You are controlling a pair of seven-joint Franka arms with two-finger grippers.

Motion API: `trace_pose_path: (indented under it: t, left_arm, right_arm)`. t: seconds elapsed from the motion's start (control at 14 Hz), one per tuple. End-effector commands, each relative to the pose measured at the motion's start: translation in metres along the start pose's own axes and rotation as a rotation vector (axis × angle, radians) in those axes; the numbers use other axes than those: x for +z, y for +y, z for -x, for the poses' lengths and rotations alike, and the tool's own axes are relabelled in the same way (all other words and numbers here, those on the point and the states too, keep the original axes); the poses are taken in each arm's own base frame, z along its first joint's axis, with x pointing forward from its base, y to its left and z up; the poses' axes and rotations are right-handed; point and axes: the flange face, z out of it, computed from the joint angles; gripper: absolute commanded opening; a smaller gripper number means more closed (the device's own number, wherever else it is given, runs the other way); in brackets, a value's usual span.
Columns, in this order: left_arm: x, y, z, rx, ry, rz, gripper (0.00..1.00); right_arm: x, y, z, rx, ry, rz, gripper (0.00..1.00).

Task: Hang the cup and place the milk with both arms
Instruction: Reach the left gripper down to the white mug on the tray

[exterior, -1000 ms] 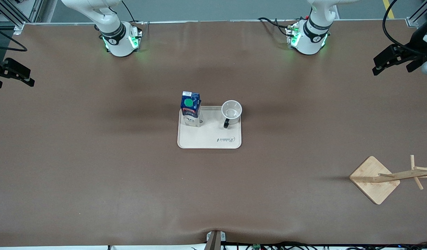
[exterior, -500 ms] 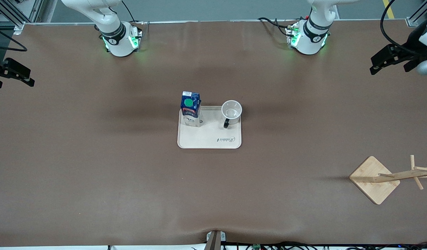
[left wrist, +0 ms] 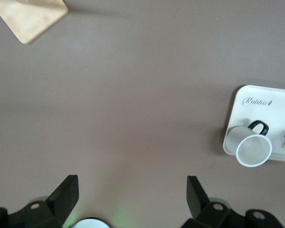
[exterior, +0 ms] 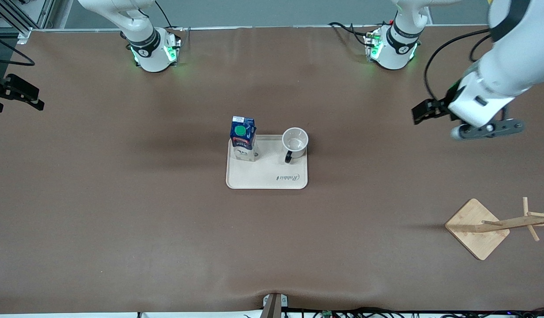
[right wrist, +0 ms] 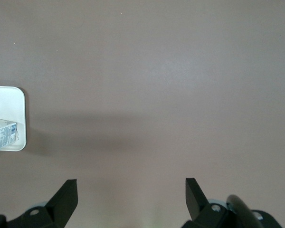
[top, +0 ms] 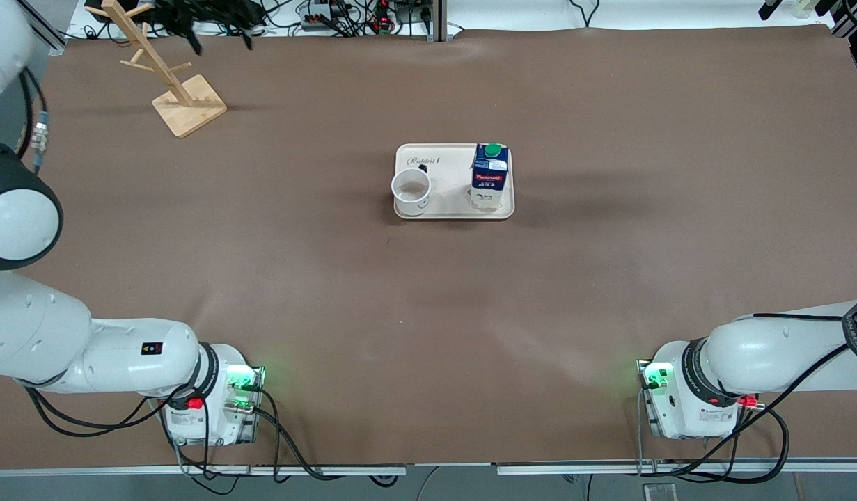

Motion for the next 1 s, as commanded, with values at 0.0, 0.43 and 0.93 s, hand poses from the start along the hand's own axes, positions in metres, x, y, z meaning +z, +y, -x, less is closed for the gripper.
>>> trace_pose_path:
  t: [0.0, 0.43, 0.93]
  left_arm:
    - [0.024, 0.028, 0.016, -0.115, 0.013, 0.000, 1.00]
    - [0.096, 0.100, 0.045, -0.276, 0.010, 0.003, 1.00]
    - [0.202, 0.195, 0.101, -0.461, 0.018, 0.044, 1.00]
  right_arm:
    - [-0.001, 0.004, -0.001, -0.006, -0.004, 0.020, 1.00]
    - [-0.001, 0.004, -0.001, -0.006, -0.003, 0.020, 1.00]
    - [-0.001, 0.004, -0.001, -0.006, -0.003, 0.020, 1.00]
